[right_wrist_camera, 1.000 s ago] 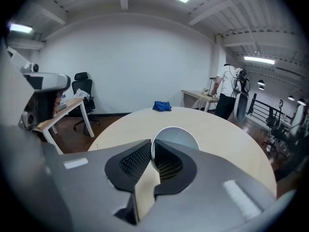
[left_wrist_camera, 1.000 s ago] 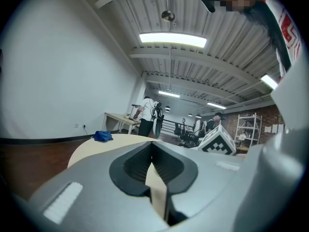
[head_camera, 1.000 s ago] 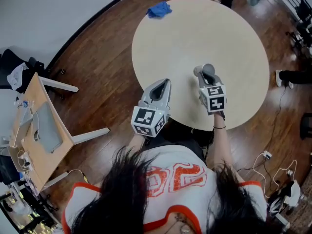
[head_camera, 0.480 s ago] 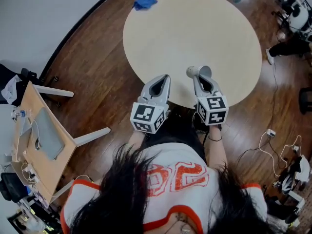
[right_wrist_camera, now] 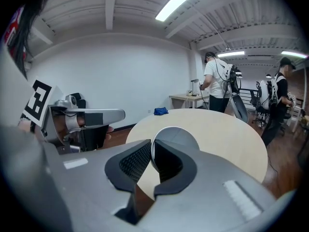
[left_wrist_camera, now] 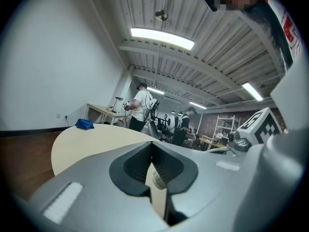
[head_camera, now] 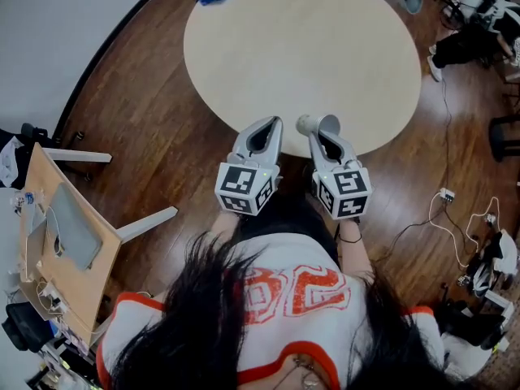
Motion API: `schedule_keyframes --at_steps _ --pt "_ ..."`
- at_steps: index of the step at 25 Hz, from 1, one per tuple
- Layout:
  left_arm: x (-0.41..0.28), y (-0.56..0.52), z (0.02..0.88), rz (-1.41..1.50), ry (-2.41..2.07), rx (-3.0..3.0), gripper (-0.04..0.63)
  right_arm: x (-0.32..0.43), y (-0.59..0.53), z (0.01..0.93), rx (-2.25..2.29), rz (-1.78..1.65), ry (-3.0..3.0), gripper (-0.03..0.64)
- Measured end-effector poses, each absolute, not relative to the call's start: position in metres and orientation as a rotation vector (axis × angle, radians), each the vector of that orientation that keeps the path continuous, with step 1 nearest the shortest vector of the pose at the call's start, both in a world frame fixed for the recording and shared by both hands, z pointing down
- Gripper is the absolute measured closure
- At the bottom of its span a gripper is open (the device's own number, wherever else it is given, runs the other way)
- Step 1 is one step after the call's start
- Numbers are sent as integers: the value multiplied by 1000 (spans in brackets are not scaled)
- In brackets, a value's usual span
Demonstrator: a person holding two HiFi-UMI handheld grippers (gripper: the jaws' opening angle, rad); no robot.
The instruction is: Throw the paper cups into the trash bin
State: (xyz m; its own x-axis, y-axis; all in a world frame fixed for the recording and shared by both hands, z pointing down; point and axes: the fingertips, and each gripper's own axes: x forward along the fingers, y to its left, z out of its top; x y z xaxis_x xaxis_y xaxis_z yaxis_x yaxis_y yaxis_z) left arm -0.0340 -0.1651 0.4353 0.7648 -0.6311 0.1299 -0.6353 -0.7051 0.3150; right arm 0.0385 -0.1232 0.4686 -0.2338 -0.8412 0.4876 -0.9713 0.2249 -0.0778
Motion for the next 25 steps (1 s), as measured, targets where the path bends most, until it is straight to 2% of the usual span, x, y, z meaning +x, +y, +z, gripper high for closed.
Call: schedule_keyframes --at_steps 7,25 --pt "-13 -146 434 34 -937 2638 595 53 -94 475 1714 564 -2150 589" --pt "70 -49 437 92 -899 2652 595 193 58 553 1865 801 -1881 589"
